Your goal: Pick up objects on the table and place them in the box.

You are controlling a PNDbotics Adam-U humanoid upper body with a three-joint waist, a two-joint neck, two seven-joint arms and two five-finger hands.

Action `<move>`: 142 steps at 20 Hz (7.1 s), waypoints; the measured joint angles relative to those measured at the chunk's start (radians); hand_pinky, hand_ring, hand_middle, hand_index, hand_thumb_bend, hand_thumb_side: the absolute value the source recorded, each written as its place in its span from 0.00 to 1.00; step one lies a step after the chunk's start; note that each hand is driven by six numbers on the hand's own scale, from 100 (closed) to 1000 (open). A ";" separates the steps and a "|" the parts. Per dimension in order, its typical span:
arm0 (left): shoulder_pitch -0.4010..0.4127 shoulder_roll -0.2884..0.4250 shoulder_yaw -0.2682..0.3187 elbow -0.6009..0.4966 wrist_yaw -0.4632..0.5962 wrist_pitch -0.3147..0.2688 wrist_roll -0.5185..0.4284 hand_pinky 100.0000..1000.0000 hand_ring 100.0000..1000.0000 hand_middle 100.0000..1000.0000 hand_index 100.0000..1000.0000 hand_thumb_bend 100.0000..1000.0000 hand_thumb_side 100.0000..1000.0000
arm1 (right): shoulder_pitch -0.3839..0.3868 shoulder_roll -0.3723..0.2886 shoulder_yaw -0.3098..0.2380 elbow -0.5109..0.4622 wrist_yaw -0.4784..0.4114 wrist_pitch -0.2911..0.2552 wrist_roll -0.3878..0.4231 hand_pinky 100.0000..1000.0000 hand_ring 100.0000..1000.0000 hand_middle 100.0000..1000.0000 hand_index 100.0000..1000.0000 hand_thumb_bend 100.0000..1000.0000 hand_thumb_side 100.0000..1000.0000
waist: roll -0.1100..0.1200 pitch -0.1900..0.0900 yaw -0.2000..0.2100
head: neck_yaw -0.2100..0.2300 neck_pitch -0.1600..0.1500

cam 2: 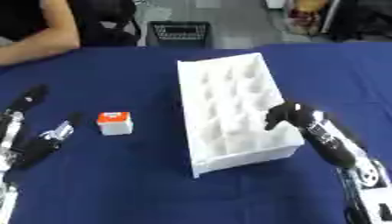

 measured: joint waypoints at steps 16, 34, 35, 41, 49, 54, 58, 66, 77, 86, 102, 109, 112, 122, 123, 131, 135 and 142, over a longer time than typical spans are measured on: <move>0.000 0.033 -0.014 0.000 -0.007 -0.001 -0.046 1.00 0.90 0.85 0.97 0.77 0.57 | 0.000 0.000 0.000 0.000 0.000 0.001 0.001 0.85 0.58 0.60 0.77 0.00 0.95 | 0.001 0.000 -0.004 | 0.000 0.000; 0.007 0.266 -0.075 -0.056 -0.032 0.022 -0.222 0.95 0.88 0.83 0.95 0.78 0.63 | 0.000 0.000 0.000 0.000 0.000 0.005 0.005 0.85 0.58 0.60 0.77 0.00 0.95 | 0.010 0.000 -0.016 | 0.000 -0.008; 0.007 0.269 -0.076 -0.056 -0.032 0.021 -0.226 0.95 0.88 0.83 0.95 0.78 0.63 | 0.000 0.000 0.000 0.000 0.000 0.005 0.005 0.85 0.58 0.60 0.77 0.00 0.95 | 0.010 0.000 -0.017 | 0.000 -0.008; -0.049 0.308 -0.097 -0.037 -0.011 0.010 -0.254 0.94 0.88 0.82 0.94 0.78 0.63 | 0.000 0.000 0.000 0.000 0.000 0.005 0.005 0.85 0.58 0.60 0.77 0.00 0.95 | 0.012 0.000 -0.021 | 0.000 -0.008; -0.193 0.402 -0.179 0.096 0.046 -0.021 -0.341 0.93 0.87 0.82 0.94 0.80 0.66 | 0.000 0.000 0.002 0.000 0.000 0.008 0.010 0.85 0.58 0.60 0.77 0.00 0.95 | 0.013 -0.002 -0.031 | 0.000 -0.008; -0.267 0.452 -0.229 0.197 0.090 -0.046 -0.399 0.93 0.87 0.82 0.94 0.81 0.67 | 0.000 0.000 0.006 0.005 0.000 0.006 0.015 0.85 0.58 0.60 0.77 0.00 0.95 | 0.013 -0.004 -0.032 | 0.000 -0.008; -0.307 0.459 -0.248 0.269 0.099 -0.059 -0.422 0.93 0.87 0.81 0.94 0.82 0.68 | 0.000 0.000 0.006 0.006 0.000 0.008 0.018 0.85 0.58 0.60 0.77 0.00 0.95 | 0.013 -0.004 -0.033 | 0.000 -0.008; -0.361 0.450 -0.265 0.405 0.080 -0.074 -0.435 0.93 0.87 0.81 0.94 0.83 0.69 | 0.001 0.000 0.007 0.007 0.000 0.005 0.023 0.85 0.58 0.60 0.77 0.00 0.96 | 0.013 -0.004 -0.033 | 0.000 -0.008; -0.406 0.404 -0.302 0.510 0.073 -0.094 -0.447 0.93 0.87 0.76 0.93 0.84 0.70 | 0.001 0.000 0.007 0.012 0.000 0.005 0.027 0.85 0.58 0.60 0.77 0.00 0.96 | 0.012 -0.004 -0.034 | 0.000 -0.008; -0.425 0.400 -0.322 0.510 0.035 -0.106 -0.458 0.89 0.85 0.74 0.88 0.85 0.68 | 0.001 0.000 0.007 0.012 0.000 0.004 0.031 0.85 0.58 0.60 0.77 0.00 0.96 | 0.012 -0.004 -0.038 | 0.000 -0.008; -0.449 0.400 -0.320 0.479 -0.114 -0.120 -0.455 0.84 0.82 0.72 0.85 0.75 0.55 | 0.009 0.001 0.007 0.012 0.000 0.005 0.031 0.85 0.58 0.60 0.77 0.00 0.96 | 0.013 -0.005 -0.038 | 0.000 -0.008; -0.449 0.395 -0.321 0.490 -0.120 -0.116 -0.450 0.85 0.83 0.72 0.86 0.65 0.48 | 0.009 0.001 0.007 0.012 0.000 0.005 0.031 0.85 0.58 0.60 0.77 0.00 0.96 | 0.013 -0.005 -0.039 | 0.000 -0.008; -0.449 0.388 -0.321 0.500 -0.115 -0.116 -0.445 0.85 0.83 0.72 0.87 0.61 0.47 | 0.009 0.001 0.007 0.012 0.001 0.005 0.031 0.85 0.58 0.60 0.77 0.00 0.96 | 0.013 -0.005 -0.040 | 0.000 -0.008; -0.449 0.373 -0.329 0.521 -0.048 -0.115 -0.433 0.88 0.84 0.73 0.88 0.52 0.41 | 0.009 0.001 0.007 0.012 0.001 0.005 0.032 0.85 0.58 0.60 0.77 0.00 0.97 | 0.013 -0.005 -0.043 | 0.000 -0.008; -0.449 0.370 -0.329 0.523 -0.043 -0.115 -0.433 0.88 0.84 0.73 0.88 0.51 0.41 | 0.009 0.001 0.007 0.012 0.001 0.005 0.032 0.85 0.58 0.60 0.77 0.00 0.97 | 0.013 -0.005 -0.043 | 0.000 -0.008; -0.449 0.369 -0.338 0.531 -0.035 -0.115 -0.433 0.88 0.84 0.69 0.88 0.46 0.34 | 0.009 0.001 0.007 0.012 0.001 0.006 0.033 0.85 0.58 0.60 0.77 0.00 0.97 | 0.013 -0.005 -0.043 | 0.000 -0.008; -0.449 0.369 -0.340 0.536 -0.036 -0.114 -0.433 0.88 0.84 0.67 0.88 0.43 0.32 | 0.009 0.001 0.007 0.012 0.001 0.006 0.033 0.85 0.58 0.60 0.77 0.00 0.97 | 0.013 -0.005 -0.044 | 0.000 -0.008; -0.449 0.368 -0.340 0.542 -0.041 -0.110 -0.436 0.87 0.83 0.62 0.87 0.32 0.26 | 0.009 0.001 0.007 0.012 0.001 0.007 0.034 0.85 0.58 0.60 0.77 0.00 0.97 | 0.013 -0.005 -0.044 | 0.000 -0.008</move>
